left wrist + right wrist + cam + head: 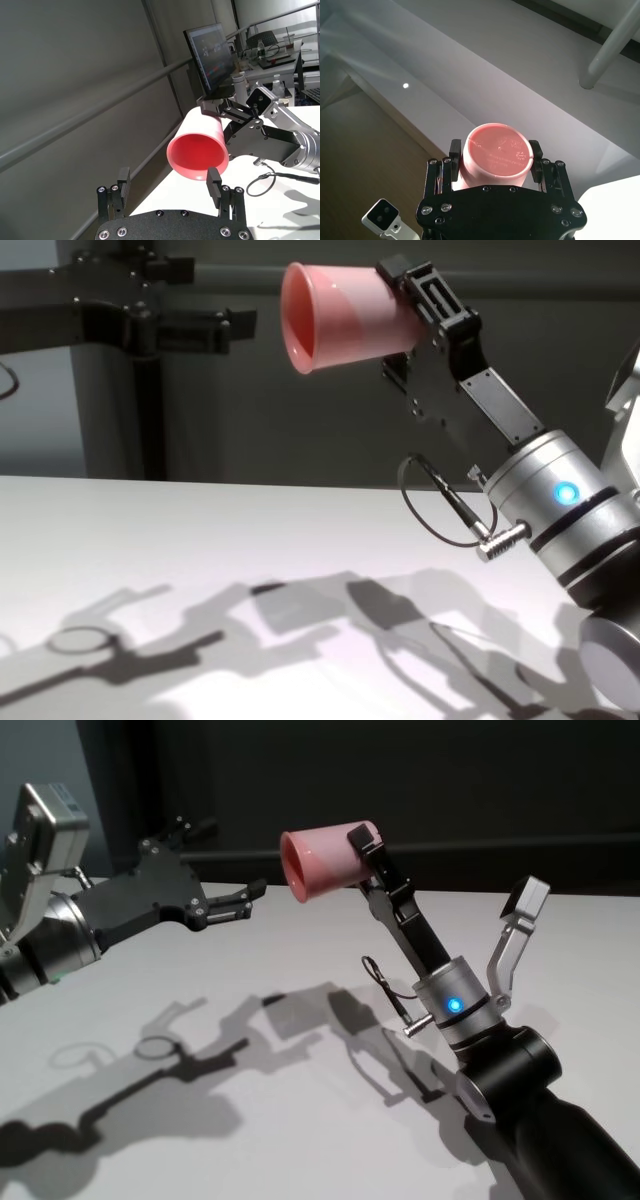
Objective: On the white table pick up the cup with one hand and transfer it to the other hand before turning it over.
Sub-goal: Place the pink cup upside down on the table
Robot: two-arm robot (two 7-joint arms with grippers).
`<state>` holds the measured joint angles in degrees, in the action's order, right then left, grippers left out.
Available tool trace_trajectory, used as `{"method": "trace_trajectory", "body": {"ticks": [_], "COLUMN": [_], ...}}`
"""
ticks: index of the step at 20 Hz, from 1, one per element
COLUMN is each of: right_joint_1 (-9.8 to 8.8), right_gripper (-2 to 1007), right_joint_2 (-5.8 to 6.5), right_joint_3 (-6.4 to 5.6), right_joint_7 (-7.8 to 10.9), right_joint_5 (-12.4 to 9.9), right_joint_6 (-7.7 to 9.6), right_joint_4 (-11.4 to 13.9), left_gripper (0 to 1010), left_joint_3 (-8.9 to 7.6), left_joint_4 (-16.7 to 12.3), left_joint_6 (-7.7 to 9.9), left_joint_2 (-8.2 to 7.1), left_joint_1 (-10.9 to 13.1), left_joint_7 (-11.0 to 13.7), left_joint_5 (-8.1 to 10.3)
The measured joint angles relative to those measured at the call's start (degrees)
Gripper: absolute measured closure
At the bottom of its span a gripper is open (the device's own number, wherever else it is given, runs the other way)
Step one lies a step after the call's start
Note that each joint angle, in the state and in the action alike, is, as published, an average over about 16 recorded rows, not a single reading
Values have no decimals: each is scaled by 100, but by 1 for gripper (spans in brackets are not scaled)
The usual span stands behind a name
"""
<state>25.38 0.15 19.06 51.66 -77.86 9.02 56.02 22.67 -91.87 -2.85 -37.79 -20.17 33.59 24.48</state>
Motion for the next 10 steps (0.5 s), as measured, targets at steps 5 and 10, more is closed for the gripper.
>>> {"method": "trace_trajectory", "body": {"ticks": [5, 10], "right_joint_1": [0, 0], "right_gripper": [220, 220], "right_joint_2": [0, 0], "right_joint_3": [0, 0], "right_joint_7": [0, 0], "right_joint_5": [0, 0], "right_joint_6": [0, 0], "right_joint_4": [0, 0], "left_gripper": [7, 7], "left_joint_3": [3, -64], "left_joint_4": [-17, -61], "left_joint_6": [3, 62], "left_joint_2": [12, 61], "left_joint_1": [-9, 63], "left_joint_7": [0, -84], "left_joint_5": [16, 101]}}
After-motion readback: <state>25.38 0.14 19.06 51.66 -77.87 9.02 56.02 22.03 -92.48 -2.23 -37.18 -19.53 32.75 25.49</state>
